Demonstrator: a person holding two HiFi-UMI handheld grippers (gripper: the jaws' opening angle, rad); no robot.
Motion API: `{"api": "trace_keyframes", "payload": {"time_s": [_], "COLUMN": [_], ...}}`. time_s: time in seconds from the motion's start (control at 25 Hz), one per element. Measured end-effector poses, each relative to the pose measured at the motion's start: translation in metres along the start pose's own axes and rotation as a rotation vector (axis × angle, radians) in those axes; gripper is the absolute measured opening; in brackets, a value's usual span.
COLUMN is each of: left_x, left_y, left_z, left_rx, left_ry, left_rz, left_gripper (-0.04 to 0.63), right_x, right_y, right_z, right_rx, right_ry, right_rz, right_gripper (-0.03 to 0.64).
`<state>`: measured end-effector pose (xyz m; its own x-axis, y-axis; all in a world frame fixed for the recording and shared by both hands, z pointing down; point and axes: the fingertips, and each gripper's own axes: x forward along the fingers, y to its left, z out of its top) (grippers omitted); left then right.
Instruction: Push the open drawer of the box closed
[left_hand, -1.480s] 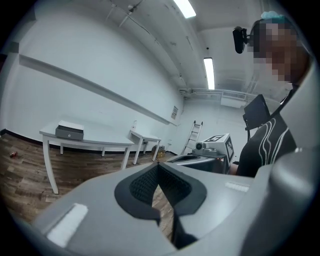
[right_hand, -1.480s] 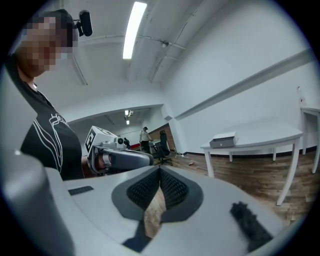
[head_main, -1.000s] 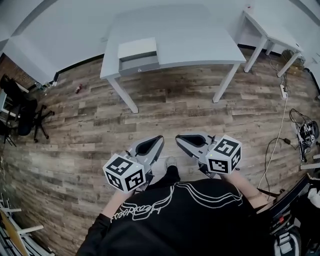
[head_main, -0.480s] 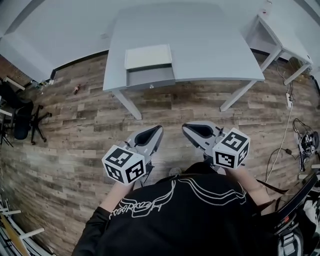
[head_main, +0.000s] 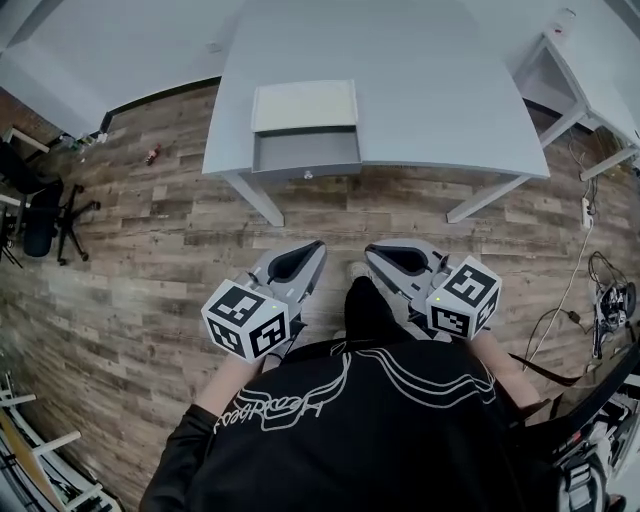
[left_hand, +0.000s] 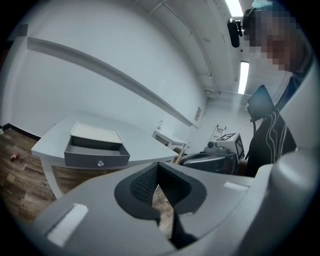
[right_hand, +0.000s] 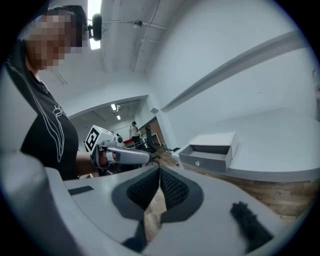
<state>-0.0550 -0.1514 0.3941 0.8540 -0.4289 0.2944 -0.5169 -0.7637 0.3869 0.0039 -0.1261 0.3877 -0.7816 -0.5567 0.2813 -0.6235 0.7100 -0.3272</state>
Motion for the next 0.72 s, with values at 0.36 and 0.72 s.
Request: {"api": "trace_keyframes", "payload": {"time_s": [0.36, 0.72], "left_x": [0.049, 0.115], "left_y": [0.066, 0.162], "left_z": [-0.007, -0.044], "left_rx": [-0.028, -0.029], "left_ry": [0.051, 0.155], "left_rz": [0.124, 0.345], "left_gripper": [0.065, 0.126], "right_x": [0.036, 0.050], "right_y": [-0.061, -0.131], "right_z": [-0.006, -0.007], "right_rx": [0.026, 0.091], "right_ry": [0.076, 0.124], "right_rz": [0.077, 0.128], "right_gripper": [0.009, 0.011]}}
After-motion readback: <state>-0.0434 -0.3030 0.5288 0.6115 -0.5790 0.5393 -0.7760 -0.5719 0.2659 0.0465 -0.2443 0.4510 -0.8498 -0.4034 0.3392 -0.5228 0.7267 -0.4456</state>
